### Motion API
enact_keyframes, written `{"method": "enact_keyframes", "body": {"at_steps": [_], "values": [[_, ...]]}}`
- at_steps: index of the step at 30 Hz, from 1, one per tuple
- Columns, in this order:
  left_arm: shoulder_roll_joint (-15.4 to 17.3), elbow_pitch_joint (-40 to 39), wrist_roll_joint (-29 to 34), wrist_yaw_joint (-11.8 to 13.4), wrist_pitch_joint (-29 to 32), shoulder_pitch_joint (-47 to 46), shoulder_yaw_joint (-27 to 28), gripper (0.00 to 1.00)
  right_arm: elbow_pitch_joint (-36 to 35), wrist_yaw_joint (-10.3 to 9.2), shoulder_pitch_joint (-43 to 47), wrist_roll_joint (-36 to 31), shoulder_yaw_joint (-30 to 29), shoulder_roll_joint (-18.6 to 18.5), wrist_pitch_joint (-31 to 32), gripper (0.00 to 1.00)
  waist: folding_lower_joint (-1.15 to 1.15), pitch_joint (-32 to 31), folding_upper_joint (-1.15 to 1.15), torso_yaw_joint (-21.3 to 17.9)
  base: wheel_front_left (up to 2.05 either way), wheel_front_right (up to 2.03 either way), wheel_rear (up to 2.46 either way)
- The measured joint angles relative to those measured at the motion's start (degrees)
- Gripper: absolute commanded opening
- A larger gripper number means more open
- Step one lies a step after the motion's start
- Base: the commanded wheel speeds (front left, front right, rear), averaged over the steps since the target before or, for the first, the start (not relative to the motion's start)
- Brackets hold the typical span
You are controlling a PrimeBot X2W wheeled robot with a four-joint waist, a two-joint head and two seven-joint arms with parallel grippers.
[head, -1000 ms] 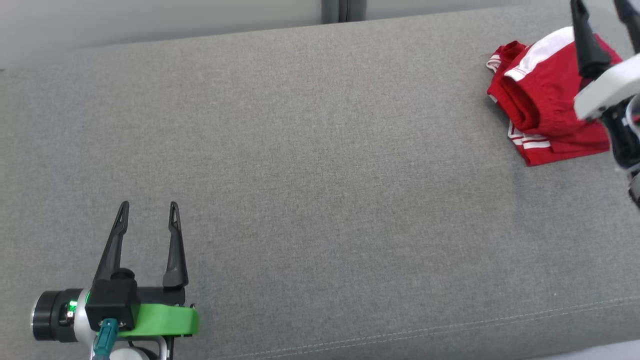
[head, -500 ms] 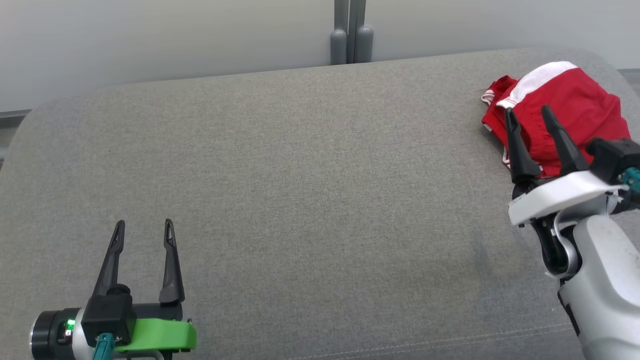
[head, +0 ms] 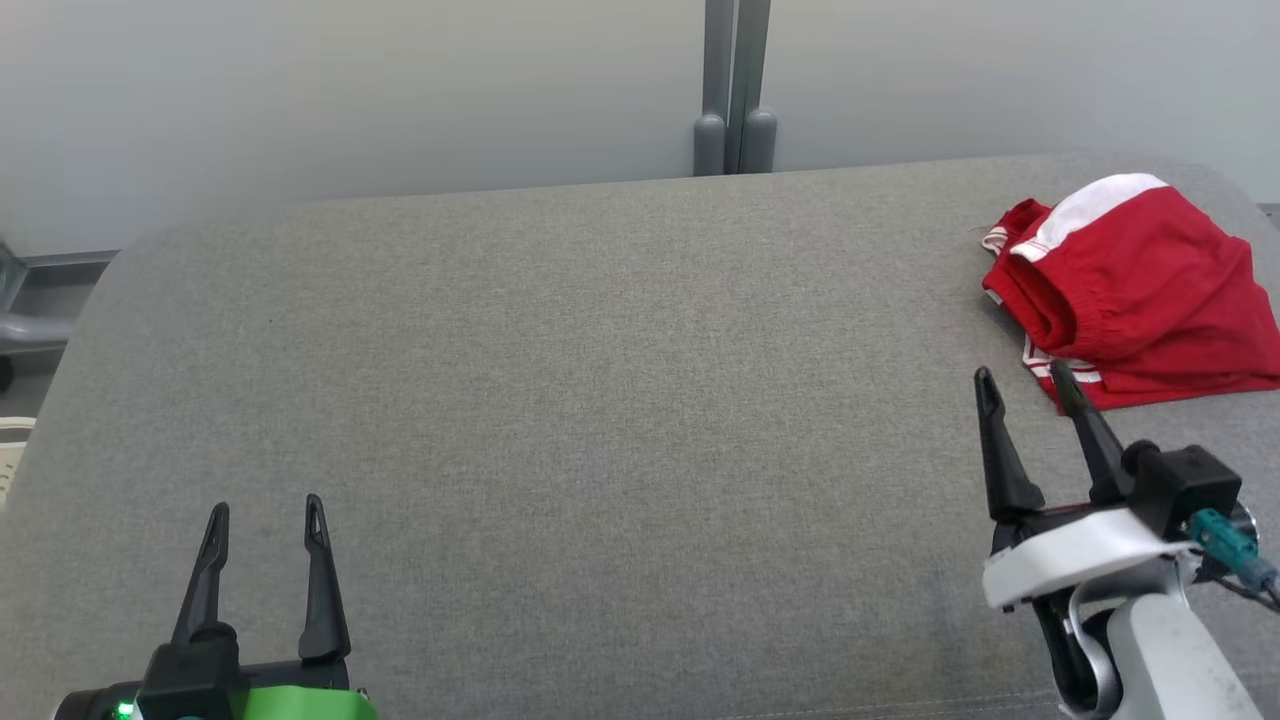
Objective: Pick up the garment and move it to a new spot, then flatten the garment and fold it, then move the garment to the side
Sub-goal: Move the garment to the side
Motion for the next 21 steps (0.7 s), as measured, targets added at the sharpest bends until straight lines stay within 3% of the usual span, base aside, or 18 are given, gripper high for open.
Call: {"method": "enact_keyframes", "body": {"at_steps": [7, 21], "values": [[-0.1, 0.6, 0.5, -0.7, 0.0, 1.8, 0.8, 1.00, -3.1, 0.00, 6.3, -6.5, -1.5, 2.5, 0.0, 1.00, 0.00, -1.4, 0.00, 1.1, 0.00, 0.00, 0.00], [-0.3, 4.1, 0.0, -1.4, 0.0, 2.0, 0.7, 1.00, -1.9, 0.01, 9.1, -7.8, -1.3, 5.0, 0.0, 1.00, 0.00, -3.1, 0.00, 1.1, 0.00, 0.00, 0.00]]}}
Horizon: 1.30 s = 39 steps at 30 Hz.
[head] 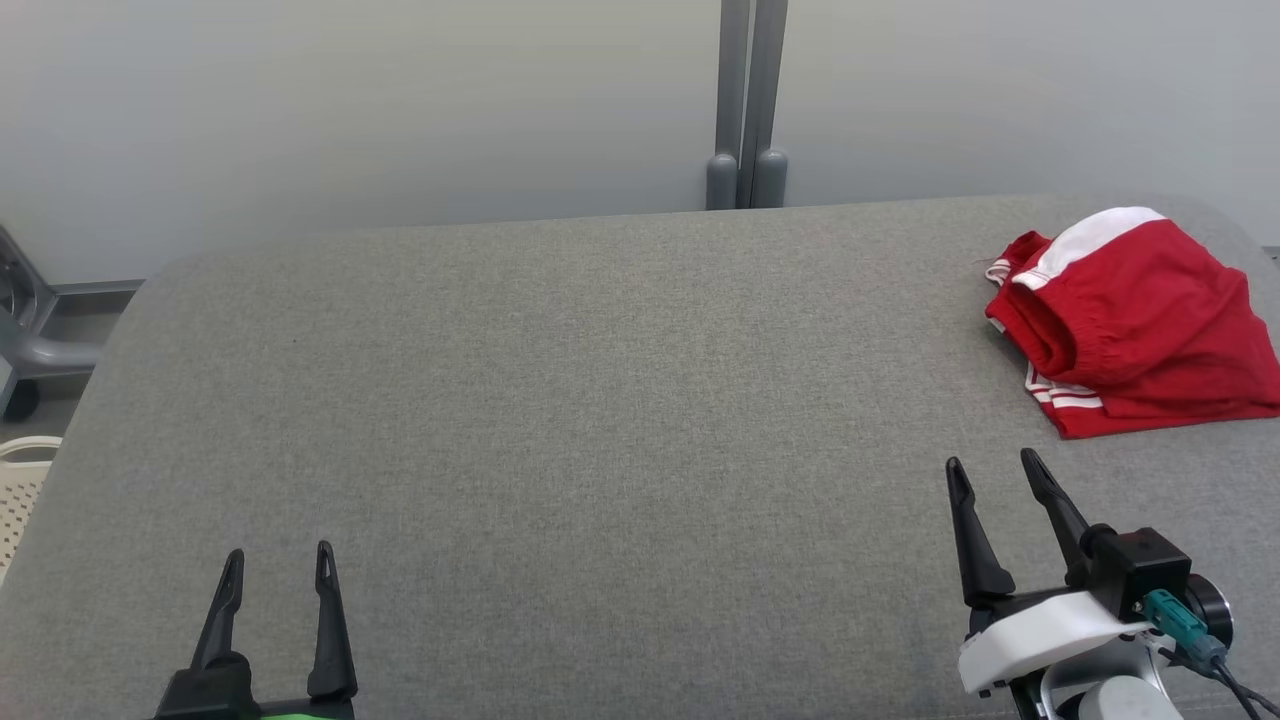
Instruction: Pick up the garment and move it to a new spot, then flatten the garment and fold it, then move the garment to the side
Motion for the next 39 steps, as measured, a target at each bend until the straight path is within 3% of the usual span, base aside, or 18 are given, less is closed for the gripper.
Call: {"method": "enact_keyframes", "body": {"at_steps": [21, 22, 27, 39], "values": [[-0.3, -0.2, 0.4, -0.7, 0.0, -0.1, 0.4, 1.00, 0.4, 0.00, 0.0, 0.2, 0.3, 0.4, 0.0, 1.00, 0.00, 0.4, 0.00, 0.0, 0.00, 0.00, 0.00], [-0.3, -0.5, 0.6, -0.7, 0.0, -0.1, 0.5, 0.00, 0.4, 0.00, 0.0, 0.2, 0.3, 0.4, 0.0, 0.00, 0.00, 0.4, 0.00, 0.1, 0.00, 0.00, 0.00], [-0.6, 2.2, 0.1, -0.7, 0.3, 0.8, 0.3, 0.00, 2.8, 0.00, 1.3, 0.6, 0.2, 0.8, 0.5, 0.00, 0.00, 0.4, 0.00, 0.1, 0.00, 0.00, 0.00], [-0.8, 4.3, -14.1, -1.9, 1.7, -1.5, -1.0, 0.00, 3.8, 0.00, 0.3, 13.3, -3.7, 0.8, 6.0, 0.00, 0.00, 0.8, 0.00, 0.0, 0.00, 0.00, 0.00]]}}
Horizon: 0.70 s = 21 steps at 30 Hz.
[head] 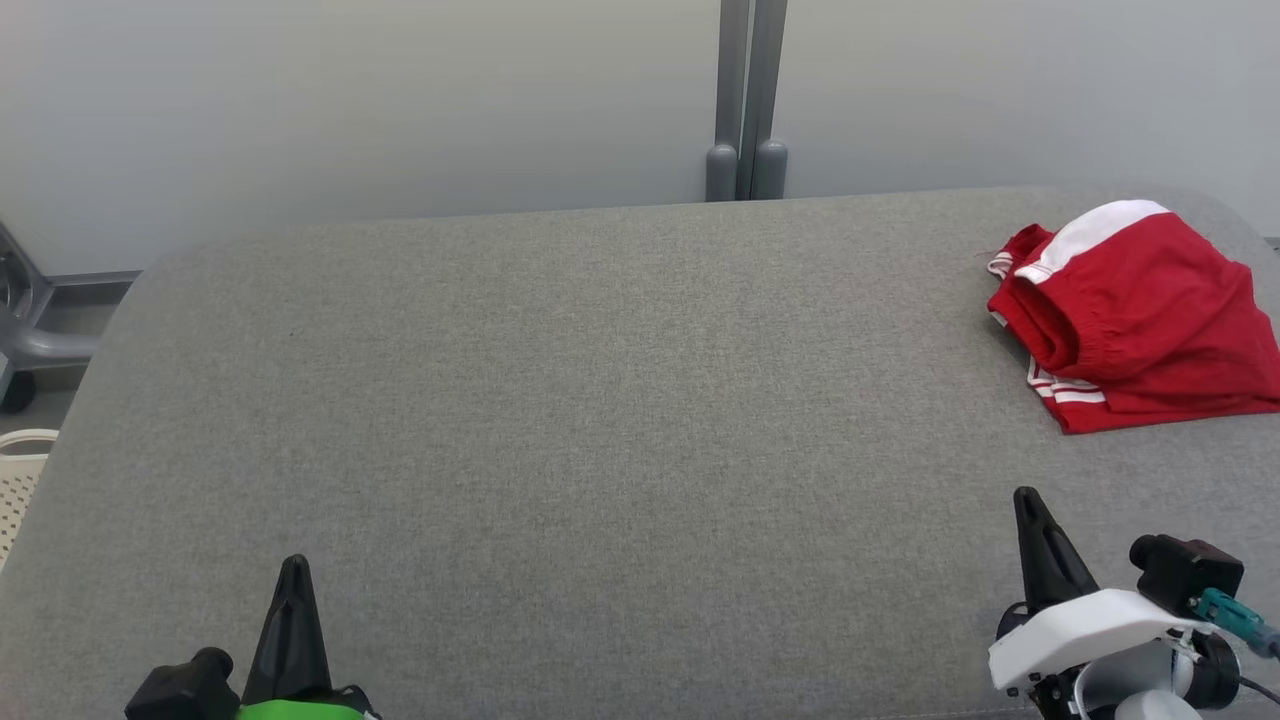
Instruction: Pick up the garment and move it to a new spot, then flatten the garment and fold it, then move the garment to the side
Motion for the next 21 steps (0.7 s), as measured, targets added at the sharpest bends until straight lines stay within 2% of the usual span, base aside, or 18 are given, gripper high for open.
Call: {"method": "enact_keyframes", "body": {"at_steps": [21], "values": [[-0.2, 3.0, -21.0, -1.7, 1.8, -4.9, -2.2, 0.00, 1.3, -0.01, -2.7, 18.8, -5.4, 0.0, 7.7, 0.00, 0.00, 0.6, 0.00, -0.1, 0.00, 0.00, 0.00]]}}
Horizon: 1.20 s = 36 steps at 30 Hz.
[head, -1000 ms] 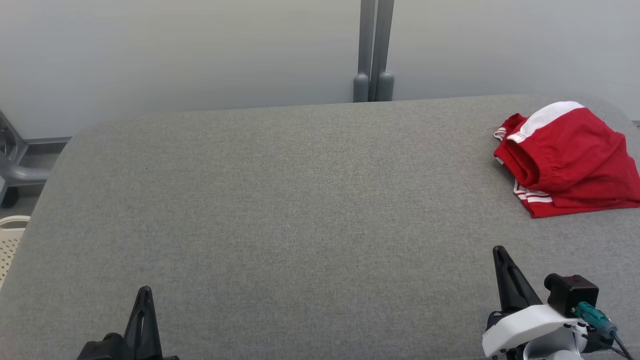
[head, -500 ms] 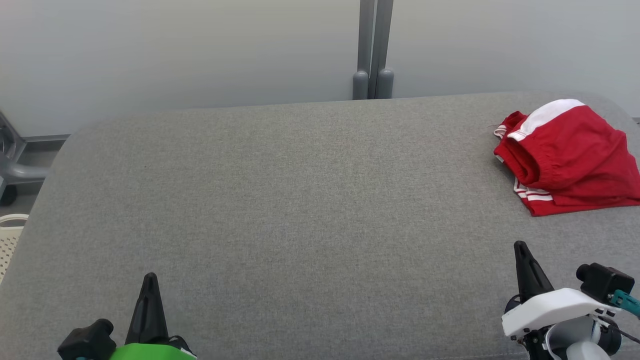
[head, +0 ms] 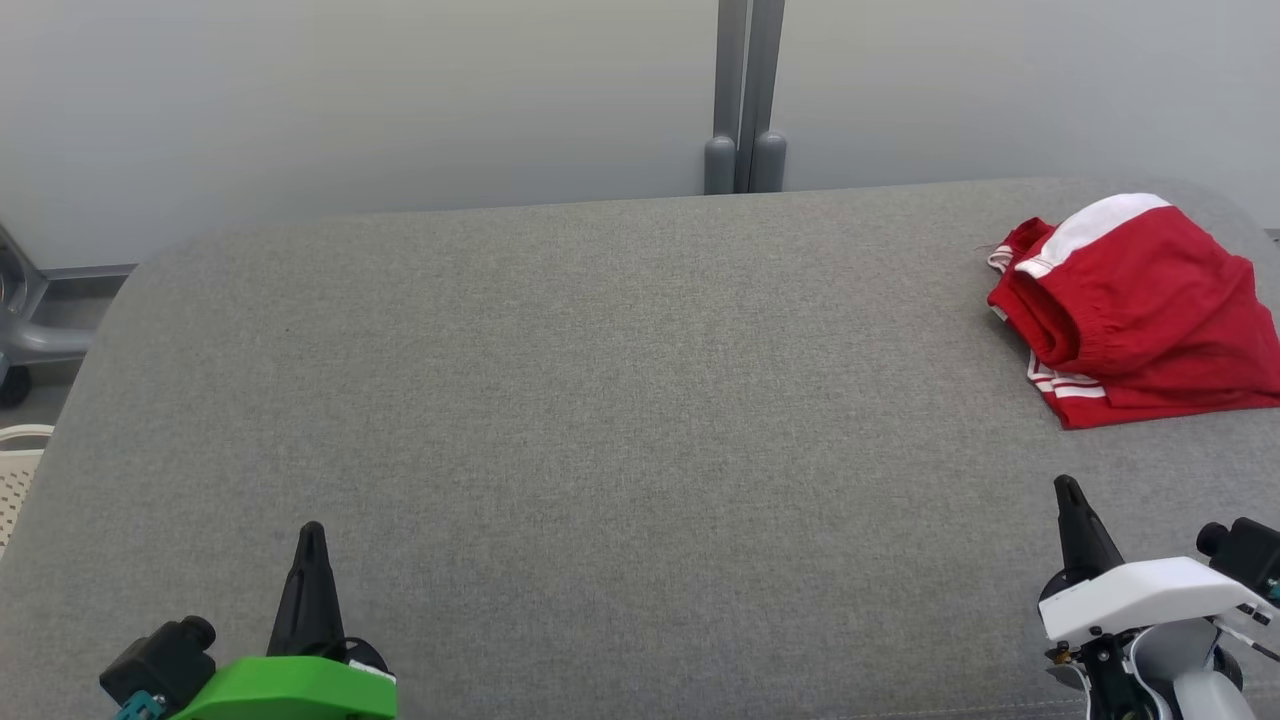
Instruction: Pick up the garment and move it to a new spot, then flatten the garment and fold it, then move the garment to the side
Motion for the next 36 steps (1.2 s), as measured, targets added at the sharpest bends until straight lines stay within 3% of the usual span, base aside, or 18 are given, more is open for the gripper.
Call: {"method": "enact_keyframes", "body": {"at_steps": [36], "values": [[-0.2, 4.0, -27.2, -2.4, 2.9, -6.7, -2.8, 0.00, 1.8, -0.01, -4.0, 24.7, -7.1, -0.2, 10.3, 0.00, 0.00, 1.1, 0.00, -0.2, 0.00, 0.00, 0.00]]}}
